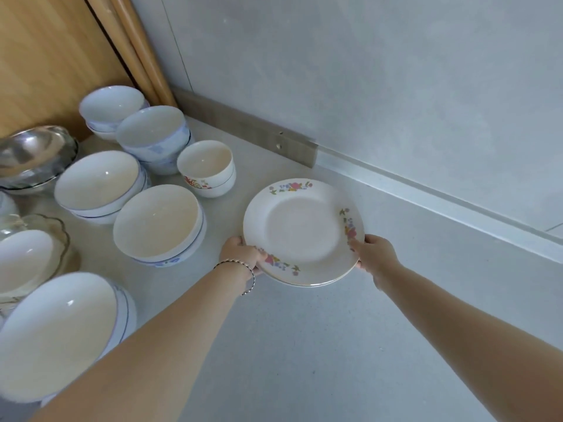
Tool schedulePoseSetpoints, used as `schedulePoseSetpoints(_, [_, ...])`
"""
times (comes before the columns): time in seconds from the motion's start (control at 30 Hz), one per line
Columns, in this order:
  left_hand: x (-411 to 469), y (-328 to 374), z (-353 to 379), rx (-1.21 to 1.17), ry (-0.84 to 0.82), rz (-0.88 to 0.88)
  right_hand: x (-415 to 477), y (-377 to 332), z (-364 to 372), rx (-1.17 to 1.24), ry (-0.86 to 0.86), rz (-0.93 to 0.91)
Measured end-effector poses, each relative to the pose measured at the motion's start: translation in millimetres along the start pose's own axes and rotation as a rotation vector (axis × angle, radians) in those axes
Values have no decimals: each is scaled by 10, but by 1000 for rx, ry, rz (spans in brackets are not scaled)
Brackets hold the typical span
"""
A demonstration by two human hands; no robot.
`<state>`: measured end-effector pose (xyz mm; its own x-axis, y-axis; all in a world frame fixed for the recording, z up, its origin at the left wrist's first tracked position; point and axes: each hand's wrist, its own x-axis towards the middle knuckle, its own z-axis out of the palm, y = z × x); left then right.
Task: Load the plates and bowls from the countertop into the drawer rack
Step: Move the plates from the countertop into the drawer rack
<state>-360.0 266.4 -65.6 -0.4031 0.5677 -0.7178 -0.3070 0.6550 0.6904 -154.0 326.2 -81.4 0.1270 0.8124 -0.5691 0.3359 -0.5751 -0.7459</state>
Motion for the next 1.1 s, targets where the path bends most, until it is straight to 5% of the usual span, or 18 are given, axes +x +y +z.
schedulePoseSetpoints(0.57, [-1878,-740,-1700,-7,-148,151,-2687,521,85,50,38,-164])
schedulePoseSetpoints(0.83, [-2864,-1348,-3025,89,-354,60,-4700,1025,305,166,-6,-180])
schedulePoseSetpoints(1.1, [-3495,-1923,-3597,149,-423,61,-5680,1615,417,117,4,-120])
